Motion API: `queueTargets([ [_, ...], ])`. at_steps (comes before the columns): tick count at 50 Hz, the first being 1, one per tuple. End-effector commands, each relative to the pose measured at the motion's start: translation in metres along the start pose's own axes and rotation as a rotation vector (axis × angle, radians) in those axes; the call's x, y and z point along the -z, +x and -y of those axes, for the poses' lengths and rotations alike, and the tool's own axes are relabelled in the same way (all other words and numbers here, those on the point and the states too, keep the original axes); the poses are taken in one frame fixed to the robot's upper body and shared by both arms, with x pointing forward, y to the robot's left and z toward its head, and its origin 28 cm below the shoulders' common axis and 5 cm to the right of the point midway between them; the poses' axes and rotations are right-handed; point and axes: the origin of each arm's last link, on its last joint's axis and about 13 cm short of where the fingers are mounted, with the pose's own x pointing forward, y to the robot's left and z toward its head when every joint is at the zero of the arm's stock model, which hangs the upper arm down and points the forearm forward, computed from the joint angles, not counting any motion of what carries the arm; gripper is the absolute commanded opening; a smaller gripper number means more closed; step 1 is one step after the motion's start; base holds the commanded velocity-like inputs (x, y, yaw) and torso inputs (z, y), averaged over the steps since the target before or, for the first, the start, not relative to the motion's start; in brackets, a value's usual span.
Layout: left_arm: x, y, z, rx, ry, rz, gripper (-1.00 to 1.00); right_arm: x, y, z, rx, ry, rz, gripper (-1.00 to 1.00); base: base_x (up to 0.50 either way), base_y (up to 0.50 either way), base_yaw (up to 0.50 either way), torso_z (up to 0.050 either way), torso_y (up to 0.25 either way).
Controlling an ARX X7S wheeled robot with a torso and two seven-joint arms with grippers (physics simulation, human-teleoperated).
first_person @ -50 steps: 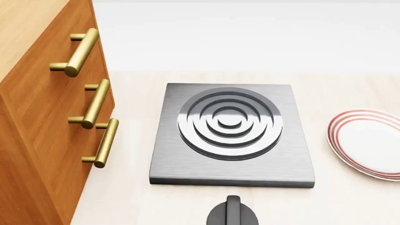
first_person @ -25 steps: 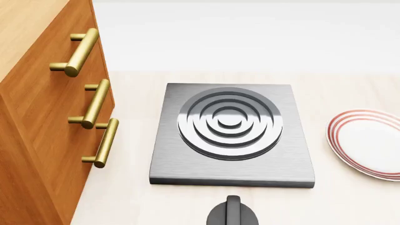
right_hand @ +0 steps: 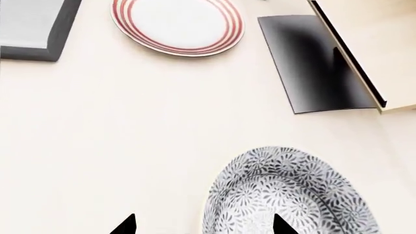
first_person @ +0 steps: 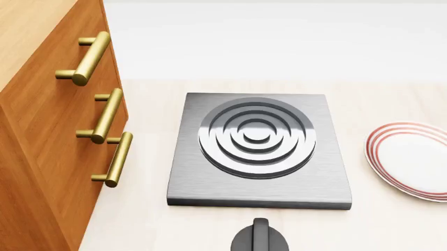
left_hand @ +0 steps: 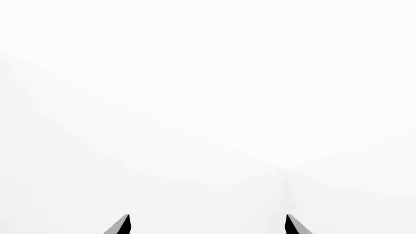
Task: Put the bowl on the stove.
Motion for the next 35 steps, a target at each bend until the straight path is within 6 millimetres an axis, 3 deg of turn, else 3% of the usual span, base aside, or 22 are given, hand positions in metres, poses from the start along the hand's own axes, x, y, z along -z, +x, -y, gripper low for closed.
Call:
queueTargets([
  [1,0.001,-0.001,-0.004,-0.004,0.030,0.012,1.00,0.006,0.008,-0.003,-0.005,0.015,-0.015,1.00,0.00,0.00,0.00,0.000,0.000],
  [20,0.001,-0.001,-0.003,0.003,0.029,0.011,1.00,0.019,0.024,-0.011,0.000,0.055,-0.050,1.00,0.00,0.00,0.00,0.000,0.000],
  [35,0.001,-0.001,-0.003,0.004,0.028,0.012,1.00,0.029,0.023,-0.010,0.019,0.071,-0.077,1.00,0.00,0.00,0.00,0.000,0.000],
])
